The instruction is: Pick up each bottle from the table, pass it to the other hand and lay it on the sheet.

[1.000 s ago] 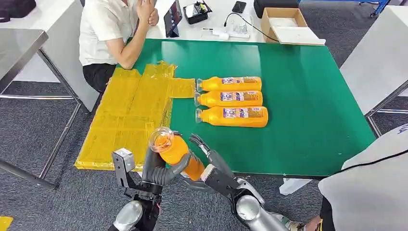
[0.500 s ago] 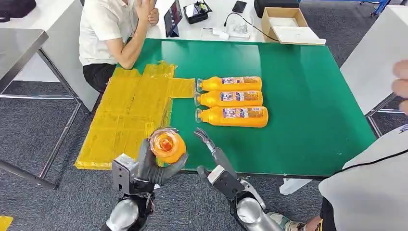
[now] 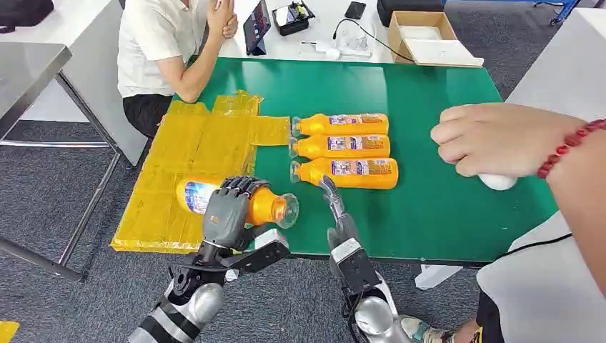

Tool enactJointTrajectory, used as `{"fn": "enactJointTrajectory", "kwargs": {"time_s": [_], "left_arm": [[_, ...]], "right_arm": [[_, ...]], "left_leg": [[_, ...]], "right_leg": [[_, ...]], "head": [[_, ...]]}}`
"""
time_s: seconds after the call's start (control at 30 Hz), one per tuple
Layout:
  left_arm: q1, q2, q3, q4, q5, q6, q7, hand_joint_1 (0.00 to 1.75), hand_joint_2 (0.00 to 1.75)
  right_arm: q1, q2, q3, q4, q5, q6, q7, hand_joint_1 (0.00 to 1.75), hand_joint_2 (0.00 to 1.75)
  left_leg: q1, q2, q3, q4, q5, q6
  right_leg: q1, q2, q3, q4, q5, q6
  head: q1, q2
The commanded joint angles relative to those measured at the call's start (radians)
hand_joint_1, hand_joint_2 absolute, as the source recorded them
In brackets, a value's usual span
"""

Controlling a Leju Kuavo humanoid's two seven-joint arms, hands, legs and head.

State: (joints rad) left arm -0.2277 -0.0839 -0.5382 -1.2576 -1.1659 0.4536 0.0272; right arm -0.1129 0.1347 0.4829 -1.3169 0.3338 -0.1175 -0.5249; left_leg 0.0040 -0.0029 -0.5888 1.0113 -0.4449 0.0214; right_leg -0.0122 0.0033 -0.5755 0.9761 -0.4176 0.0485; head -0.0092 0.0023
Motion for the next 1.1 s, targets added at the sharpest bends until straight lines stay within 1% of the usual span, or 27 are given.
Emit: {"fn": "enactJointTrajectory", "kwargs": {"time_s": [0.03,0.2,0.23,0.3,0.33,0.37,0.4,0.43,0.47,0.5,0.6,0.67,0.7,0.9,0.93,0.97,1.03,1.07,1.1], "left_arm": [[-0.303,-0.032,0.071,0.624,-0.168,-0.111,0.185,1.75,1.75],[-0.309,-0.039,0.077,0.645,-0.170,-0.100,0.179,1.75,1.75],[-0.320,-0.040,0.070,0.665,-0.191,-0.128,0.196,1.75,1.75],[-0.343,-0.054,0.097,0.706,-0.179,-0.164,0.213,1.75,1.75],[-0.376,-0.062,0.098,0.761,-0.188,-0.205,0.237,1.75,1.75],[-0.388,-0.065,0.105,0.781,-0.186,-0.217,0.244,1.75,1.75],[-0.408,-0.077,0.134,0.821,-0.156,-0.225,0.235,1.75,1.75],[-0.430,-0.087,0.176,0.863,-0.110,-0.226,0.207,1.75,1.75],[-0.439,-0.092,0.212,0.882,-0.068,-0.230,0.185,1.75,1.75],[-0.451,-0.093,0.241,0.901,-0.032,-0.247,0.169,1.75,1.75],[-0.459,-0.088,0.244,0.912,-0.026,-0.246,0.157,1.75,1.75],[-0.459,-0.088,0.244,0.912,-0.026,-0.246,0.157,1.75,1.75],[-0.459,-0.088,0.244,0.912,-0.026,-0.246,0.157,1.75,1.75],[-0.459,-0.088,0.244,0.912,-0.026,-0.246,0.157,1.75,1.75],[-0.456,-0.092,0.249,0.913,-0.018,-0.252,0.155,1.75,1.75],[-0.459,-0.092,0.275,0.917,0.012,-0.270,0.149,1.75,1.75],[-0.461,-0.084,0.305,0.926,0.054,-0.260,0.123,1.75,1.75],[-0.460,-0.085,0.318,0.928,0.074,-0.260,0.099,1.41,1.75],[-0.458,-0.087,0.333,0.927,0.094,-0.259,0.085,0.45,1.75]], "right_arm": [[-0.029,0.031,-0.049,0.050,-0.021,0.043,0.016,0.00,0.00],[-0.030,0.033,-0.048,0.053,-0.021,0.043,0.016,0.00,0.00],[-0.030,0.033,-0.048,0.054,-0.023,0.046,0.017,0.00,0.00],[-0.033,0.035,-0.045,0.064,-0.026,0.056,0.020,0.00,0.00],[-0.040,0.038,-0.041,0.079,-0.027,0.063,0.023,0.00,0.00],[-0.045,0.040,-0.039,0.086,-0.026,0.064,0.024,0.00,0.00],[-0.052,0.042,-0.037,0.099,-0.027,0.066,0.024,0.00,0.00],[-0.063,0.045,-0.031,0.116,-0.027,0.069,0.024,0.00,0.00],[-0.068,0.044,-0.027,0.124,-0.031,0.075,0.024,0.00,0.00],[-0.075,0.045,-0.024,0.135,-0.034,0.079,0.024,0.00,0.00],[-0.082,0.046,-0.021,0.146,-0.038,0.080,0.023,0.00,0.00],[-0.082,0.046,-0.021,0.146,-0.038,0.080,0.023,0.00,0.00],[-0.082,0.046,-0.021,0.146,-0.038,0.080,0.023,0.00,0.00],[-0.082,0.046,-0.021,0.146,-0.038,0.080,0.023,0.00,0.00],[-0.080,0.045,-0.023,0.142,-0.040,0.080,0.022,0.00,0.00],[-0.080,0.049,-0.027,0.145,-0.052,0.081,0.026,0.00,0.00],[-0.087,0.053,-0.022,0.152,-0.071,0.083,0.029,0.00,0.00],[-0.088,0.054,-0.022,0.154,-0.079,0.079,0.029,0.00,0.00],[-0.088,0.053,-0.021,0.155,-0.082,0.078,0.029,0.00,0.00]], "left_leg": [[0.000,-0.003,0.003,-0.001,0.001,-0.001],[0.000,-0.001,0.001,0.000,0.001,-0.002],[0.001,-0.002,0.002,-0.001,0.001,-0.002],[0.001,-0.002,0.002,0.000,0.001,-0.002],[0.001,-0.001,0.002,0.000,0.001,-0.002],[0.001,-0.001,0.001,0.000,0.001,-0.002],[0.001,-0.001,0.000,0.000,0.001,-0.002],[0.001,-0.001,0.003,0.000,0.001,-0.003],[0.001,-0.001,0.000,0.000,0.001,-0.002],[0.001,0.000,0.001,0.000,0.001,-0.003],[0.001,0.001,0.001,-0.001,0.001,-0.002],[0.000,0.003,0.004,-0.002,0.001,-0.003],[0.000,0.001,0.003,-0.001,0.001,-0.002],[0.000,0.001,0.004,-0.001,0.002,-0.003],[0.000,0.002,0.006,-0.002,0.002,-0.004],[0.000,0.002,0.004,-0.001,0.002,-0.004],[0.000,0.002,0.005,-0.001,0.002,-0.004],[0.000,0.002,0.004,-0.001,0.002,-0.003],[0.000,0.002,0.004,-0.001,0.002,-0.003]], "right_leg": [[0.001,-0.004,0.004,-0.001,-0.001,-0.002],[0.000,-0.001,0.001,0.001,0.000,-0.001],[0.001,-0.002,0.003,0.000,-0.001,-0.002],[0.001,-0.002,0.003,0.001,-0.001,-0.002],[0.001,-0.002,0.003,0.001,-0.001,-0.002],[0.001,-0.001,0.002,0.001,0.000,-0.001],[0.001,-0.001,0.001,0.001,0.000,-0.001],[0.001,-0.002,0.004,0.001,-0.001,-0.002],[0.001,-0.001,0.001,0.001,0.000,-0.001],[0.001,-0.001,0.002,0.002,0.000,-0.002],[0.000,0.000,0.001,0.001,0.001,-0.001],[0.001,0.001,0.003,0.001,0.001,-0.003],[0.000,0.000,0.002,0.002,0.000,-0.001],[0.000,0.000,0.003,0.003,0.000,-0.001],[0.001,0.001,0.004,0.003,0.000,-0.003],[0.000,0.001,0.003,0.003,0.001,-0.002],[0.000,0.001,0.003,0.004,0.000,-0.002],[0.000,0.001,0.002,0.004,0.001,-0.002],[0.000,0.001,0.002,0.004,0.001,-0.001]], "head": [[0.000,0.000],[0.000,0.000],[0.000,0.000],[0.000,0.000],[0.000,0.000],[0.000,0.000],[0.000,0.000],[0.000,0.000],[0.000,0.000],[0.000,0.000],[0.000,0.000],[0.000,0.000],[0.000,0.000],[0.000,0.000],[0.000,0.000],[0.000,0.000],[0.000,0.000],[0.000,0.000],[0.000,0.000]]}}
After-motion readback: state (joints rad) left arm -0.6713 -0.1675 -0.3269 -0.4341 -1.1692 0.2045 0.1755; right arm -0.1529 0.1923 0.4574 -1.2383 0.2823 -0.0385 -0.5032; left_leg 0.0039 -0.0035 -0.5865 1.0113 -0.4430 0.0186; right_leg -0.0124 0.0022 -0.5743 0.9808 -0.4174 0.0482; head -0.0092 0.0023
